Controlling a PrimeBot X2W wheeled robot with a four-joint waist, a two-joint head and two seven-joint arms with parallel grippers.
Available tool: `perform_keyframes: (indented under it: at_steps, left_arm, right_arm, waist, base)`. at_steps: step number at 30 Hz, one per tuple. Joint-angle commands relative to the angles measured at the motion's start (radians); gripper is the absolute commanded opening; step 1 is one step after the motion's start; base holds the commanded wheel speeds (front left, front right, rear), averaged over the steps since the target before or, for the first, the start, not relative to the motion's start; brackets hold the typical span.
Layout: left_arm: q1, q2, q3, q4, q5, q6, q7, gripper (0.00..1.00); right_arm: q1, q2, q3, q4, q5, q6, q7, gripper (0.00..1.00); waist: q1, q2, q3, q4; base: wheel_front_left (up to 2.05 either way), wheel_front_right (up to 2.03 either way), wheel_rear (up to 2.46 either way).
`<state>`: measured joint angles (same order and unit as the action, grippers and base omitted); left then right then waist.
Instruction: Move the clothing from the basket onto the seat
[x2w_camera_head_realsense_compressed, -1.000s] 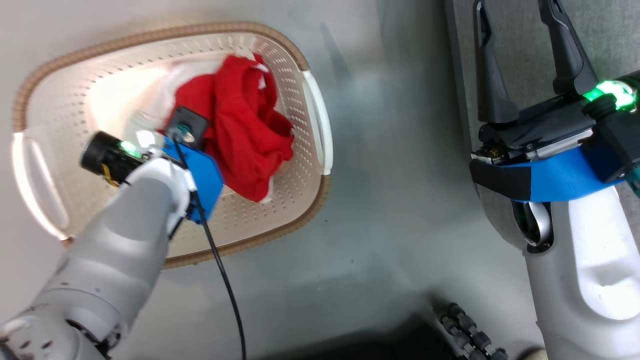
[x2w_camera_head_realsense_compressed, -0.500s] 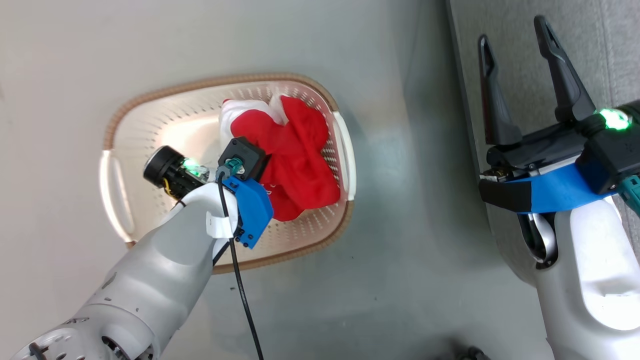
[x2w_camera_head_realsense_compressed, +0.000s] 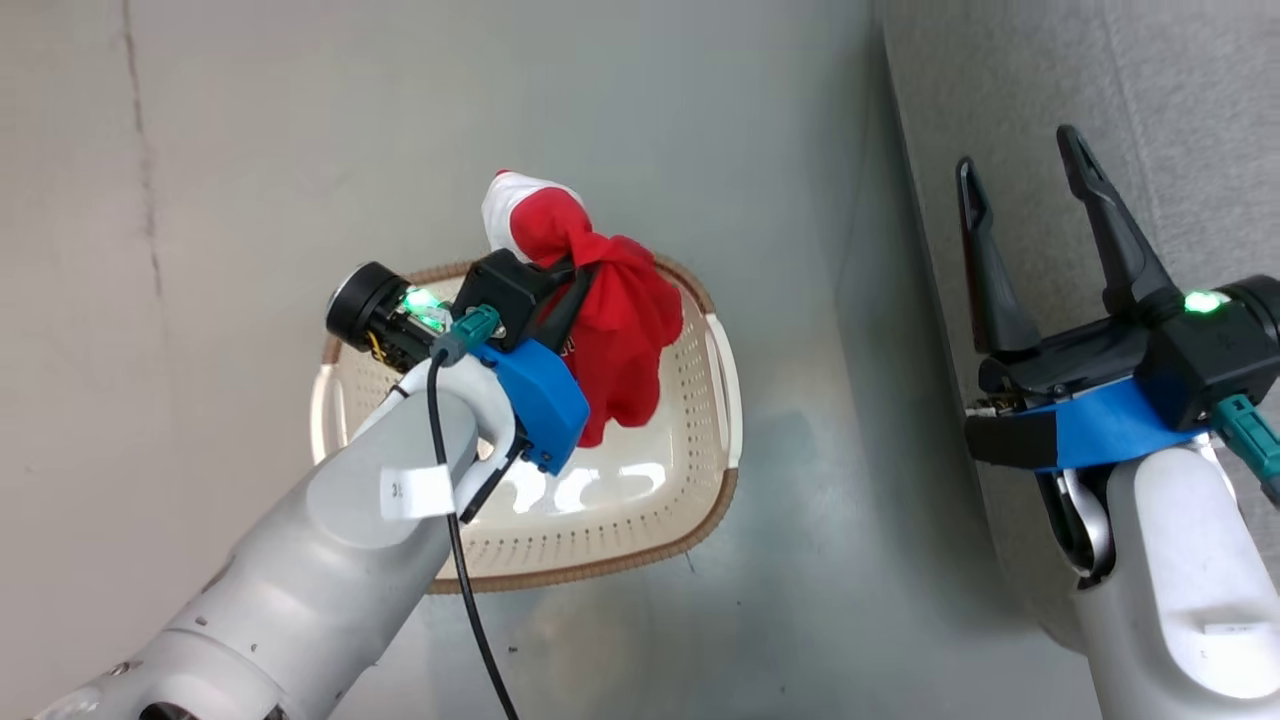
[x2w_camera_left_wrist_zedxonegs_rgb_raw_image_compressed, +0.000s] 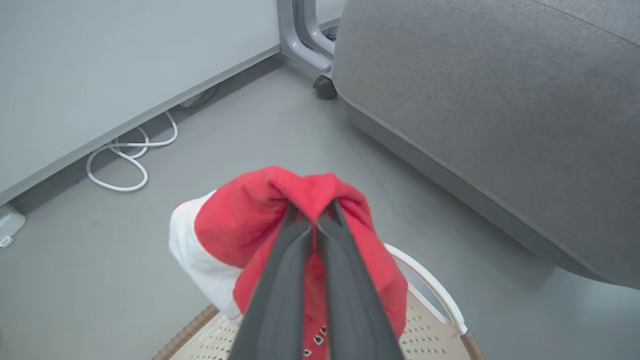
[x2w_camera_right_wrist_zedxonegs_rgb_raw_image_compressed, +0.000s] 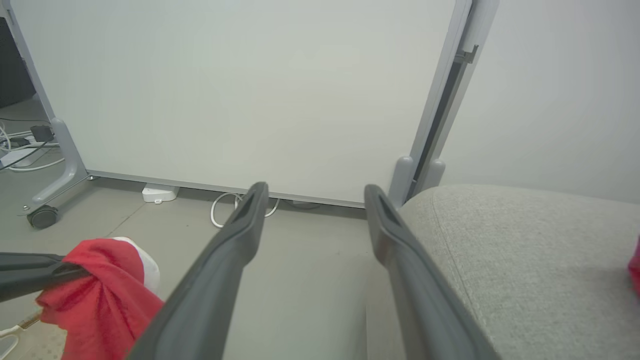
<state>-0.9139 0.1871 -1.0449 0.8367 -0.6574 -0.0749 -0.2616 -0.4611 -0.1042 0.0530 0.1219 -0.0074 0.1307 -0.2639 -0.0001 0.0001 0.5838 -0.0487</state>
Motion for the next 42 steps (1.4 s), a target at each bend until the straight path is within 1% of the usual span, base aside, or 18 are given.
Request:
perform_keyframes:
  at_steps: [1, 4, 9, 14, 18, 26, 32, 42]
  left_arm:
    - [0.014, 0.004, 0.023, -0.028, 0.019, 0.008, -0.005, 0.00]
    - [0.044, 0.009, 0.077, -0.092, 0.058, 0.017, -0.005, 0.00]
    - [0.079, 0.003, 0.153, -0.174, 0.107, 0.013, -0.005, 0.00]
    - [0.101, -0.002, 0.191, -0.227, 0.160, 0.012, -0.005, 0.00]
    - [0.114, -0.012, 0.216, -0.256, 0.182, 0.009, -0.005, 0.00]
    - [0.122, -0.033, 0.235, -0.293, 0.203, -0.001, -0.005, 0.00]
    - [0.133, -0.038, 0.219, -0.304, 0.212, -0.008, -0.005, 0.00]
    - [0.151, -0.042, 0.205, -0.302, 0.198, -0.009, 0.000, 0.00]
  right_arm:
    - [0.018, -0.007, -0.004, 0.007, 0.007, 0.000, -0.001, 1.00]
    - [0.038, -0.007, -0.006, 0.016, 0.009, 0.000, -0.001, 1.00]
    - [0.074, -0.003, -0.007, 0.032, 0.012, 0.000, -0.001, 1.00]
    - [0.114, 0.002, -0.011, 0.048, 0.017, 0.000, -0.001, 1.00]
    - [0.155, 0.007, -0.017, 0.058, 0.018, 0.000, -0.001, 1.00]
    - [0.219, 0.011, -0.030, 0.073, 0.019, 0.000, -0.001, 1.00]
    - [0.260, 0.020, -0.034, 0.080, 0.023, 0.000, -0.001, 1.00]
    - [0.301, 0.029, -0.025, 0.088, 0.022, 0.000, -0.001, 1.00]
  waist:
    - [0.0001, -0.0001, -0.053, 0.011]
    - [0.0001, -0.0001, -0.098, 0.015]
    - [0.0001, -0.0001, -0.176, 0.016]
    - [0.0001, -0.0001, -0.256, 0.014]
    - [0.0001, -0.0001, -0.316, 0.012]
    - [0.0001, -0.0001, -0.410, 0.013]
    - [0.0001, -0.0001, -0.468, 0.016]
    - [0.0001, -0.0001, -0.529, 0.027]
  base:
    - [0.00, 0.00, 0.00]
    - [0.00, 0.00, 0.00]
    - [0.00, 0.00, 0.00]
    - [0.00, 0.00, 0.00]
    - [0.00, 0.00, 0.00]
    - [0.00, 0.00, 0.00]
    - [0.00, 0.00, 0.00]
    - [0.00, 0.00, 0.00]
